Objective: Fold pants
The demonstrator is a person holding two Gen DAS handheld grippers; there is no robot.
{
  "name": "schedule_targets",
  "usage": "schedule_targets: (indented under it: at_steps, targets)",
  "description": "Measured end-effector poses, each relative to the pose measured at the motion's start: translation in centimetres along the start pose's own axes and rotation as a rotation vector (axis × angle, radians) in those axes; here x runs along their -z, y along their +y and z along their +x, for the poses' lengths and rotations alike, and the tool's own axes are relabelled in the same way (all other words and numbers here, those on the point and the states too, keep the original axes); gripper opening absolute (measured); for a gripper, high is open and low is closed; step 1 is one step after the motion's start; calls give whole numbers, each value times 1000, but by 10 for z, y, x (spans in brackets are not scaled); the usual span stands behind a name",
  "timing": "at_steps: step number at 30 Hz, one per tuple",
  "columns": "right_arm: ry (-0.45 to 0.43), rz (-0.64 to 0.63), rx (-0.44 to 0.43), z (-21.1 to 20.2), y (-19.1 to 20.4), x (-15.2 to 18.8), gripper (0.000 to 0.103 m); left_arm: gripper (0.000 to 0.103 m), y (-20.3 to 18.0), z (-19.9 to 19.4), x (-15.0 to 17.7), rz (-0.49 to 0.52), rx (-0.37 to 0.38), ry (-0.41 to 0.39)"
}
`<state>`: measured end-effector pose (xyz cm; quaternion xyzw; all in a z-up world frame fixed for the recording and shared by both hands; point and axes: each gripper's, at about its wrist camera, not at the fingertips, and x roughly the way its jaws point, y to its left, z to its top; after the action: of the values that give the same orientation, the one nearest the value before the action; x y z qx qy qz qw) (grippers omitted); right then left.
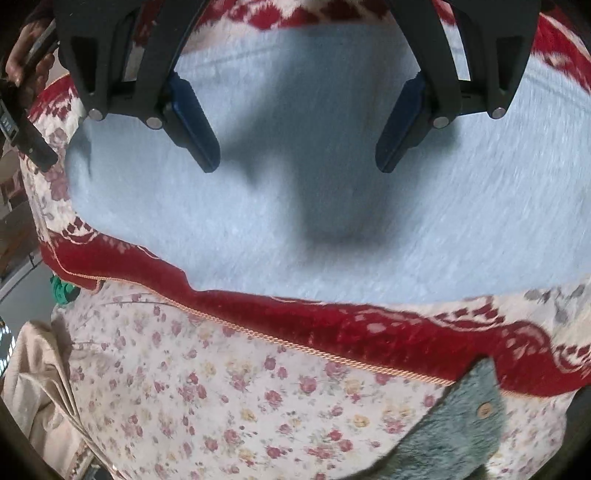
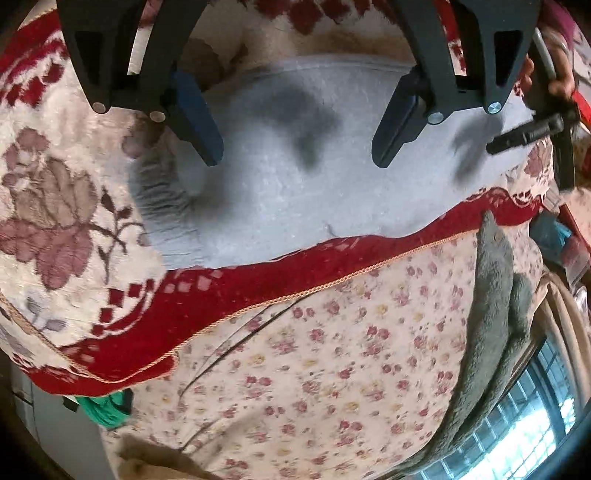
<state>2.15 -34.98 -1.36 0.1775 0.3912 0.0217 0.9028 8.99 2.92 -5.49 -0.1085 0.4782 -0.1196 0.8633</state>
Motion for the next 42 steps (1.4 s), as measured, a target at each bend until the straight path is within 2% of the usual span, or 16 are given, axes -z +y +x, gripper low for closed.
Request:
schedule_targets:
  at_steps: [8, 15, 16, 18, 21, 29, 31, 35, 39, 42]
  targets:
    - [84, -116, -92, 25, 58, 23, 87, 86, 29, -11, 23, -62, -33, -9]
    - [157, -197, -223, 56, 132, 37, 87, 86, 67, -36, 31, -158, 22, -59]
    - [166, -206, -238, 60, 142, 39, 87, 89, 73, -40, 32, -172, 29, -65]
    - [181, -244, -260, 67, 163, 42, 87, 96, 88, -50, 35, -207, -6, -85]
    - [193, -322, -273, 76, 199, 50, 87, 97, 109, -63, 37, -250, -53, -112]
    - [253, -491, -371, 98, 279, 73, 87, 97, 206, -106, 63, -522, -93, -177]
    - [256, -534, -399, 104, 298, 71, 87, 97, 228, -115, 70, -593, -76, -196]
    - [312, -634, -525, 128, 350, 58, 87, 98, 262, -122, 83, -725, 21, -230]
    - [401, -750, -649, 163, 408, 40, 87, 101, 268, -118, 84, -741, 75, -242]
    - [461, -825, -693, 196, 444, 29, 87, 101, 274, -108, 85, -766, 87, -221]
